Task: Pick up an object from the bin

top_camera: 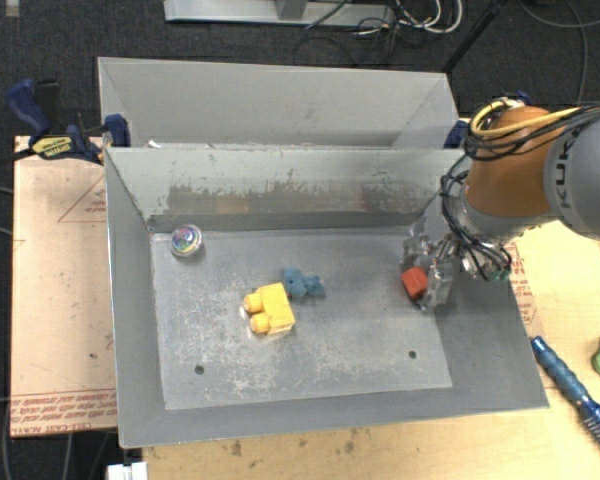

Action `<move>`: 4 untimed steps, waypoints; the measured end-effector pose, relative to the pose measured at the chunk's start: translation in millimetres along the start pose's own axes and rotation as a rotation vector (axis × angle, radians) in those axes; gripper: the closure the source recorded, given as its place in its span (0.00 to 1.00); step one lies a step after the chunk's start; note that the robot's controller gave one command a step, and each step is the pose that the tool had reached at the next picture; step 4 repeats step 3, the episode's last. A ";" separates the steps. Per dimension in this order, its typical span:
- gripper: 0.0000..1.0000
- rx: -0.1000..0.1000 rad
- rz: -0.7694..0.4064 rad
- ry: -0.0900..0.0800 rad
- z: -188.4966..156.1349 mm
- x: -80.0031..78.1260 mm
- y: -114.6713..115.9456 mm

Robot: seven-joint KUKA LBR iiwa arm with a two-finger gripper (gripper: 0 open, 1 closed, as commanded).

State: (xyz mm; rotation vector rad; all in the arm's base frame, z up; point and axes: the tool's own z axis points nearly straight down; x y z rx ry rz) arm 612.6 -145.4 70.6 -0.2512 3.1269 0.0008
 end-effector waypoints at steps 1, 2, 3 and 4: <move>1.00 0.000 -0.187 -0.001 -0.1 -13.9 -6.7; 1.00 0.000 -0.371 -0.001 -0.3 -24.0 29.1; 1.00 0.005 -0.367 -0.007 -234.7 -12.1 31.4; 1.00 0.005 -0.367 -0.007 -234.7 -12.1 31.4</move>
Offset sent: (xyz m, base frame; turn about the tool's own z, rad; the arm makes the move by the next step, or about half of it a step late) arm 0.0132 -0.0054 -0.0006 -0.1895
